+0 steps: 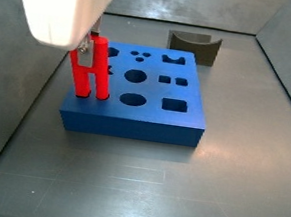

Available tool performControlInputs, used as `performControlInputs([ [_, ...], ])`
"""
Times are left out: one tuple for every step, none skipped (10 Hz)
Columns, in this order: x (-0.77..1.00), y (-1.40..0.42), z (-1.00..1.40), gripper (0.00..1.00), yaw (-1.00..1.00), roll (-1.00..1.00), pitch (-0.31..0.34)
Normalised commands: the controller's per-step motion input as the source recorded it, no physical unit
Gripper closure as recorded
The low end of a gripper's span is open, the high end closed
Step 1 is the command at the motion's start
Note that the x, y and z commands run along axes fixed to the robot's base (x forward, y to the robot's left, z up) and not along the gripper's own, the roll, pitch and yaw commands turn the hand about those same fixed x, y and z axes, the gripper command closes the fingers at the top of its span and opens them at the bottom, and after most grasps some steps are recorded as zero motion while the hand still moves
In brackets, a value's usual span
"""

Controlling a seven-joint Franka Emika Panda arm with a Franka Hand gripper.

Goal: Insert the square-circle object.

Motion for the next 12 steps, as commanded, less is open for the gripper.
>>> performControlInputs([
  [0.06,0.0,-1.0,1.0,0.28,-0.02,0.0],
  [0.0,-0.06,-0.98,1.0,-0.05,-0.08,-0.01],
  [0.0,-0.07,-0.9,1.0,-0.29,-0.1,-0.01],
  [0.0,-0.01,-0.98,1.0,-0.27,-0.07,0.0],
  [0.0,-0.03,-1.0,1.0,-0.28,0.0,0.0],
  [0.0,-0.05,-1.0,1.0,-0.27,0.01,0.0],
  [0.06,-0.08,-1.0,1.0,-0.24,0.03,0.0],
  [0.09,-0.11,-1.0,1.0,-0.17,0.07,0.019],
  [0.22,-0.16,-0.97,1.0,-0.11,0.12,0.077],
  [0.24,-0.14,-0.86,1.0,-0.12,0.13,0.13],
  [0.08,0.0,-0.15,1.0,-0.03,-0.08,0.0],
  [0.0,0.0,0.0,1.0,0.0,0.0,0.0],
])
